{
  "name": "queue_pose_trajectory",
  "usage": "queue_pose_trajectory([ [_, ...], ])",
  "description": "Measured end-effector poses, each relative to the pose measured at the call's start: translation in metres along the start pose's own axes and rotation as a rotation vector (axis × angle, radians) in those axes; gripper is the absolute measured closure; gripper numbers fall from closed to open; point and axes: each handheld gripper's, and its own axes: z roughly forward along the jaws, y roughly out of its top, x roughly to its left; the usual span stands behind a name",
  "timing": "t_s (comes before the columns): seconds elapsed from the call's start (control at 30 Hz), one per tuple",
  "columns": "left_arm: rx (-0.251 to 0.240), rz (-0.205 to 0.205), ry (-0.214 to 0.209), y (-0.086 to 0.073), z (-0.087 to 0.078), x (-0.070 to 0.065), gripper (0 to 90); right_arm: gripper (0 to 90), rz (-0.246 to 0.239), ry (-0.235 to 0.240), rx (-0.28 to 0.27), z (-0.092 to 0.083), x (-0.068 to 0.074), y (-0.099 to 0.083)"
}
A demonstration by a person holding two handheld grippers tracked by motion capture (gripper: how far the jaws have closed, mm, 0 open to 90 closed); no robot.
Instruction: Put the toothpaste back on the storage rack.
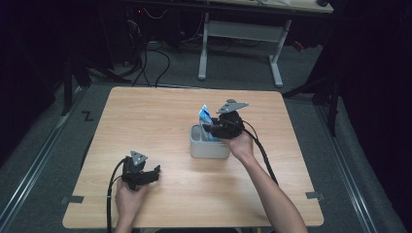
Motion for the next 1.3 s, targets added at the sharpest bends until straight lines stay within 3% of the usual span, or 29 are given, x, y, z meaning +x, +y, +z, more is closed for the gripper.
queue_pose_trajectory([
  [0.23, -0.001, 0.000, 0.000, 0.000, 0.000, 0.000, 22.5, 51.6, 0.020, -0.006, -0.021, -0.007, -0.002, -0.002],
  [1.3, -0.001, -0.001, 0.000, 0.000, 0.000, 0.000, 22.6, 49.8, 0.051, -0.058, -0.100, -0.048, -0.016, -0.007],
])
